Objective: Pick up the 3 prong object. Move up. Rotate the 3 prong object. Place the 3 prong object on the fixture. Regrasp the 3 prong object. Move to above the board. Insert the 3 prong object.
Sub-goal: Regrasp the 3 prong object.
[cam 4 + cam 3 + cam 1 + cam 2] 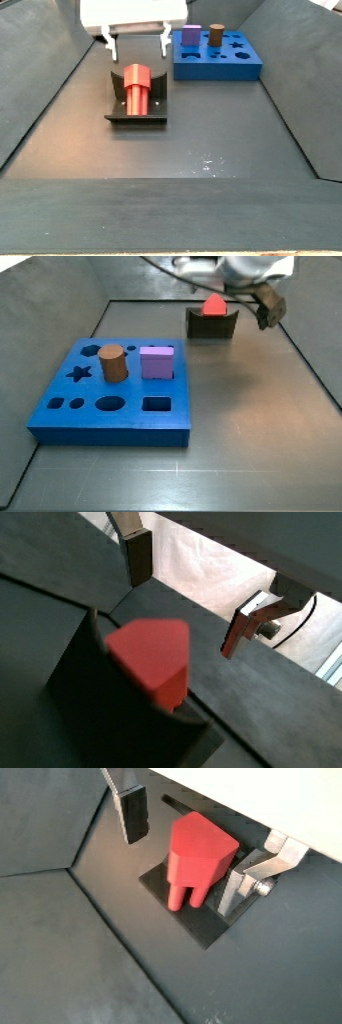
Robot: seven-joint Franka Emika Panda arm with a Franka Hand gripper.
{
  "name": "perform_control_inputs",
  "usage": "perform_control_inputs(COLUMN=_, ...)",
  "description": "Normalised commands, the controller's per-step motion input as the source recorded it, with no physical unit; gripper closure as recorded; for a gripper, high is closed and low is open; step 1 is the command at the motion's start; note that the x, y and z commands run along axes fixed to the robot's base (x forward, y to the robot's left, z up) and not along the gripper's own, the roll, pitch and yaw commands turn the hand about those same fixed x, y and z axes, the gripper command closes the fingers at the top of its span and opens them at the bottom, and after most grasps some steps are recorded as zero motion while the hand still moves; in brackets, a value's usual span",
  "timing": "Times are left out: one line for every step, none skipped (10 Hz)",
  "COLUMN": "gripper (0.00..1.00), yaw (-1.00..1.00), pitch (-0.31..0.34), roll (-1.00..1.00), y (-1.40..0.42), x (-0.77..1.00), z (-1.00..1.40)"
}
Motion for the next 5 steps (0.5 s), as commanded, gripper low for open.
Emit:
perform_control_inputs(gripper=0.0, yaw=-0.01, pitch=-0.072, roll=0.07, y=0.02, x=0.12, z=-1.0)
perform_control_inputs(gripper=0.0, yaw=-0.03, pitch=-0.039, roll=0.07, y=0.01, x=0.11, z=-0.79)
perform_control_inputs(gripper=0.0, yaw=-0.03, pitch=-0.029, roll=0.07, y=0.01, x=0.1, z=-0.7)
perform_control_inputs(gripper=0.0, yaw=-0.02, pitch=-0.007, roll=0.07, y=0.0, x=0.09, z=-0.51)
perform_control_inputs(gripper=0.0, yaw=-0.02, pitch=0.003, roll=0.07, y=0.0, x=0.08, z=-0.37)
